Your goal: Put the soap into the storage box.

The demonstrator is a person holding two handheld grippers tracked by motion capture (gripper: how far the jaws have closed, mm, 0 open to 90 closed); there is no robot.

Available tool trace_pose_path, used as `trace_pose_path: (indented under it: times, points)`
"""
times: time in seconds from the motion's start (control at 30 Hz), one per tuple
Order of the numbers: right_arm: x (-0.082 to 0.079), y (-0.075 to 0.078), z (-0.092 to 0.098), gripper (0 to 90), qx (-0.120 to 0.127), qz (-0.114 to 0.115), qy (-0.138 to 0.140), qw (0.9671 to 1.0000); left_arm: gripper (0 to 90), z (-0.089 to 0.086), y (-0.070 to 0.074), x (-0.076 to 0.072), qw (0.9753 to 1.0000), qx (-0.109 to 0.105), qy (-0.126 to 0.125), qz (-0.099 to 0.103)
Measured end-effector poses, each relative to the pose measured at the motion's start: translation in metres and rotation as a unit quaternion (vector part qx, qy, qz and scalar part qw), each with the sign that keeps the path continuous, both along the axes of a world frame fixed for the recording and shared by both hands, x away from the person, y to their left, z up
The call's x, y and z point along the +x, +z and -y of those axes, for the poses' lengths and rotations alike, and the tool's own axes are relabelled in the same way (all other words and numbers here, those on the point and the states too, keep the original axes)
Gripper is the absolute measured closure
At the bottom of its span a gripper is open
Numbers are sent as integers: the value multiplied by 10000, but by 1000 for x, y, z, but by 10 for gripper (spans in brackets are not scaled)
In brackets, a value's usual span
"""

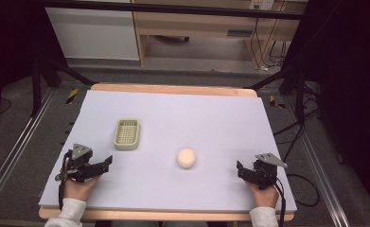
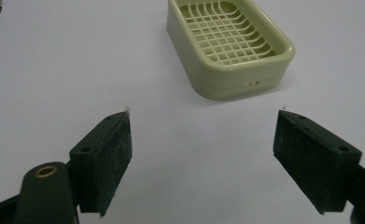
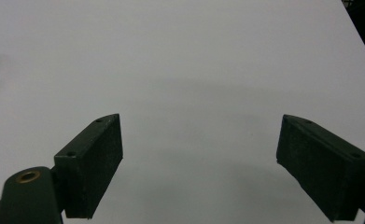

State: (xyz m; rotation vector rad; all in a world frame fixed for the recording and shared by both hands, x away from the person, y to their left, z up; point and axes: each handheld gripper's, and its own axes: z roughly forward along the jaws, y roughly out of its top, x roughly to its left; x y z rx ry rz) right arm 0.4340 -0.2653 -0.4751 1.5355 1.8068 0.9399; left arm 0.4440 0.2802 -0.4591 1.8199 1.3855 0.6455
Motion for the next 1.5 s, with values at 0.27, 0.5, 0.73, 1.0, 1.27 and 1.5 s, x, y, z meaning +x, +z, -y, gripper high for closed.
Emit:
trace_pose_path:
  times: [0.27, 0.5, 0.73, 1.0, 1.27, 1.5]
  points:
    - [1, -2, -3, 138, -51, -34, 49, 10000, 197, 12, 3, -2, 9999, -1, -131, -31]
    - [-1, 0, -1, 136, 33, 99, 44, 9999, 204, 17, 9, -5, 9997, -125, -179, 67]
    - [-1, 0, -3, 133, 56, 81, 104, 9999, 209, 26, 12, -4, 9994, -198, -270, 97]
    - [0, 0, -5, 122, 34, 112, 112, 9999, 211, 35, 13, -4, 9990, -188, -388, 116]
    - [0, 1, -9, 122, -16, 123, 158, 9998, 212, 42, 16, -5, 9985, -174, -479, 198]
    - [0, 0, -8, 122, -38, 143, 131, 9998, 211, 48, 22, -2, 9978, -248, -589, 195]
